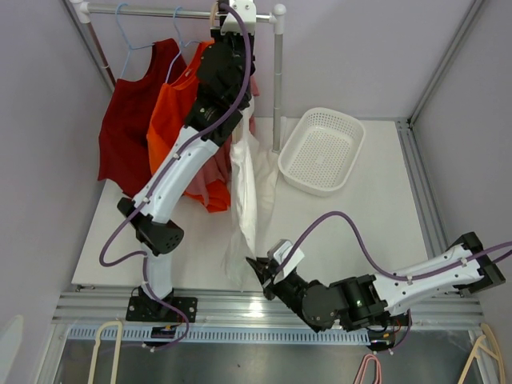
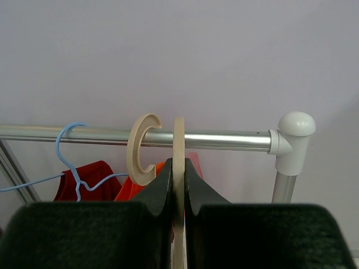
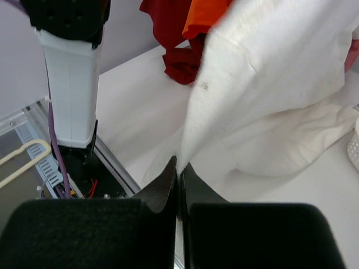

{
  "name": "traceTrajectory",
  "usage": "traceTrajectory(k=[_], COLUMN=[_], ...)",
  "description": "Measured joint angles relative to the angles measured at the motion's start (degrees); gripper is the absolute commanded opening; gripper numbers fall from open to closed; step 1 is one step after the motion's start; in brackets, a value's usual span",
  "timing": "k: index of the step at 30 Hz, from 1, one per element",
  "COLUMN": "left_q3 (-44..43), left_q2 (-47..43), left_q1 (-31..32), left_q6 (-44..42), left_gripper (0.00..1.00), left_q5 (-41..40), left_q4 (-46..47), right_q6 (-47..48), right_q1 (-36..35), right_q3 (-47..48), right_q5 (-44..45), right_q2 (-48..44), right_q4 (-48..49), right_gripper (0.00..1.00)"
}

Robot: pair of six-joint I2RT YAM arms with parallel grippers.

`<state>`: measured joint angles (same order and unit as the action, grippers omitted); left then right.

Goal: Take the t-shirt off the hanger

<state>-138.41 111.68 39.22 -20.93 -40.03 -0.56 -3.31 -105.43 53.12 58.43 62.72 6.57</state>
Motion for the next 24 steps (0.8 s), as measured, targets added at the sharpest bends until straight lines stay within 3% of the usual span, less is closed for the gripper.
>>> traceTrajectory(k=[5, 10, 14, 19, 24], left_q3=[0.0, 0.0, 2.4, 3.8, 5.1], left_q2=[0.0, 0.0, -2.4, -8.5, -18.1], left_q1=[-0.2, -0.3, -0.7, 0.3, 2.8], left_q6=[0.2, 3.4, 8.4, 13.6, 19.2], left_gripper=[0.01, 0.01, 0.01, 0.01, 0.01], left_q5=[0.0, 1.8, 6.2, 9.2, 10.8], left_q4=[-1.2, -4.6, -8.9, -16.5, -24.7], right_q6=[-1.8, -7.6, -11.1, -11.4, -10.7], right_q1=[-3.7, -2.0, 7.8, 27.9, 42.7], right_q3=[-0.8, -1.9, -3.1, -2.8, 6.8], right_q5=[3.0, 4.5, 0.6, -8.0, -16.0], right_q2=[3.0, 4.3, 3.4, 1.1, 6.1], right_q4=[-1.0, -4.5, -7.8, -8.6, -10.2], right_gripper=[0.00, 0.00, 0.00, 0.00, 0.00])
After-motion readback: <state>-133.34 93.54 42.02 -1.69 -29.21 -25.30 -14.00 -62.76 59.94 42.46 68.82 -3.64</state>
